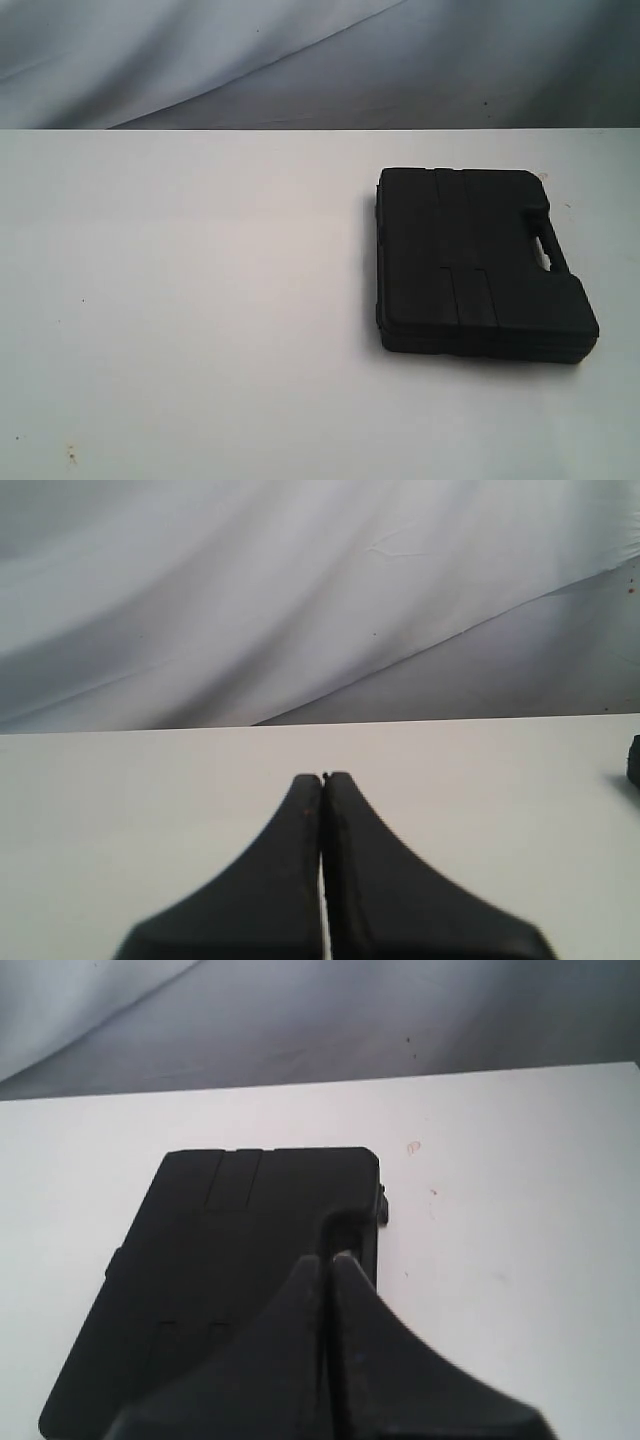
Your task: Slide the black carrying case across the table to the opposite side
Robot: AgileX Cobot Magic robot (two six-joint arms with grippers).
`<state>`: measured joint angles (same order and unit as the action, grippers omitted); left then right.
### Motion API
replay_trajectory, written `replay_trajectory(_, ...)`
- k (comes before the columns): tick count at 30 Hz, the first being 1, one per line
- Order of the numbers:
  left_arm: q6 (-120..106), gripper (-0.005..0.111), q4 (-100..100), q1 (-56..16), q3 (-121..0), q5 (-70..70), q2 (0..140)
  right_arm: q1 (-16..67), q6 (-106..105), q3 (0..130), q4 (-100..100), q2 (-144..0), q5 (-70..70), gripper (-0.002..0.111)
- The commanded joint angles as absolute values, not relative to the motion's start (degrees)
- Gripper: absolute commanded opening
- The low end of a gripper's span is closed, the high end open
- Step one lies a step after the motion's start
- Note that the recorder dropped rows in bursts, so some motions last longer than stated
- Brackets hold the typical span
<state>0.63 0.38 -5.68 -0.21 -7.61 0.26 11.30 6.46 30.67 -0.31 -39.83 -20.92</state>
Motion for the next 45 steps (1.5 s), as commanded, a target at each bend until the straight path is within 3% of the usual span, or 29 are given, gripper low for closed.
replay_trajectory(1, 1.3, 0.000, 0.5, -5.5, 0.0, -7.6, 0.0, 11.4, 6.5, 27.1, -0.3, -34.6, -17.9, 0.000)
replay_trajectory(25, 1.3, 0.000, 0.5, -5.5, 0.0, -7.6, 0.0, 11.4, 5.9, 7.1, -5.1, -5.9, -7.5, 0.000)
replay_trajectory(45, 1.3, 0.000, 0.5, -5.5, 0.0, -7.6, 0.0, 11.4, 4.3, 0.0, -5.3, -0.2, -7.5, 0.000)
